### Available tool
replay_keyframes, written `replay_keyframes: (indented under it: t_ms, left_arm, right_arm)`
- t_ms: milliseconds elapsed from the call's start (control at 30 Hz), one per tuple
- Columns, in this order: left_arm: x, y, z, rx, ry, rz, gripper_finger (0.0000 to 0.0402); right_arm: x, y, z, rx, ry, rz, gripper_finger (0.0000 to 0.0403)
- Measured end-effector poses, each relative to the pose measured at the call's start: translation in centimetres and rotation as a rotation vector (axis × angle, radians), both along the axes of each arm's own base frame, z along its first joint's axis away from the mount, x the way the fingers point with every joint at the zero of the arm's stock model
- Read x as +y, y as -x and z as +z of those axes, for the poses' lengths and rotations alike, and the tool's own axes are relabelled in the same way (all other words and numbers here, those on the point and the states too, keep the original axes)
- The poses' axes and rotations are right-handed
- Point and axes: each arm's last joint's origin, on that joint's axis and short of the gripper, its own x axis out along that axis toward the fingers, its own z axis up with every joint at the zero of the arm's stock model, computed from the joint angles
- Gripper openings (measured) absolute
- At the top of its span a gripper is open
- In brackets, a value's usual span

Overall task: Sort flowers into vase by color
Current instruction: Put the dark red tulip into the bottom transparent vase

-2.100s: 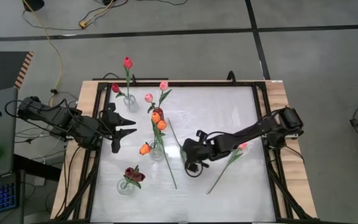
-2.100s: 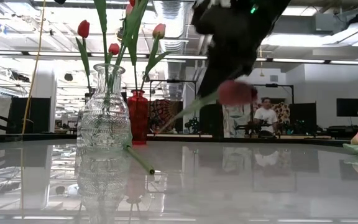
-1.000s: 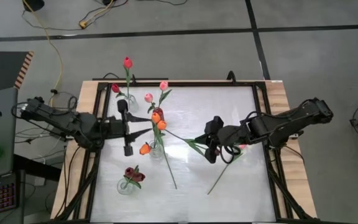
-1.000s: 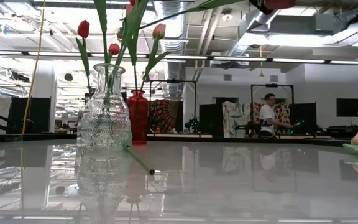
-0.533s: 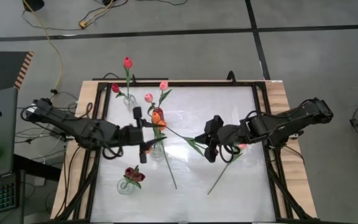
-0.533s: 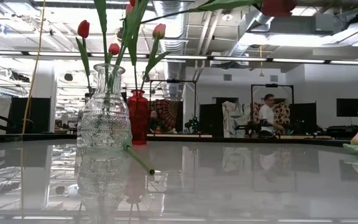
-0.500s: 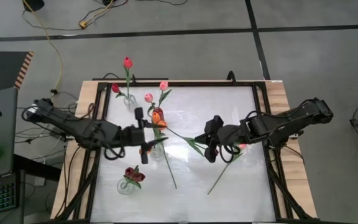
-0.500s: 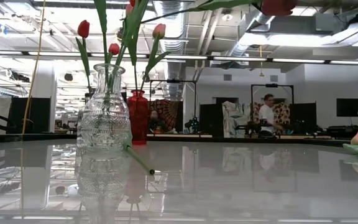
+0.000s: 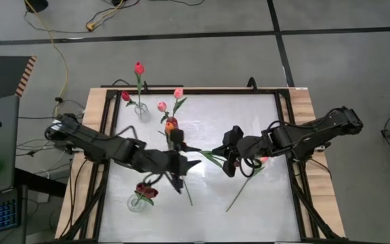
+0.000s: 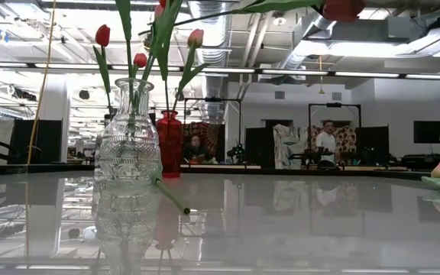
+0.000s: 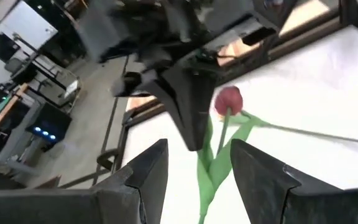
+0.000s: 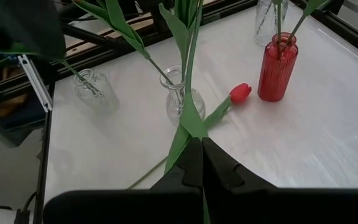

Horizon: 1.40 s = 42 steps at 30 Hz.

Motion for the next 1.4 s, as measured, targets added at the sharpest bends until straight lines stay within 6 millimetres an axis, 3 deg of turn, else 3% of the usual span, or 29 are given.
replay_keyframes:
  t_ms: [233,433,1400]
  left_arm:
    - [-0.9,-2.6,-1.2,0.083,-0.060,0.032,0.0163]
    - [-1.0,-3.6,-2.4,0.116,-0.129,0.095,0.0163]
    - [0.1,-3.1,-3.8,0.241,-0.166,0.146,0.0163]
  right_arm:
    - [0.0,0.0,0.0,-0.001,0.000,0.000,0.0023]
    - [0.0,0.0,0.0,-0.003,-0.001,0.000,0.0023]
    - [-0.5,-0.5,0.6,-0.100,-0.202,-0.126,0.0024]
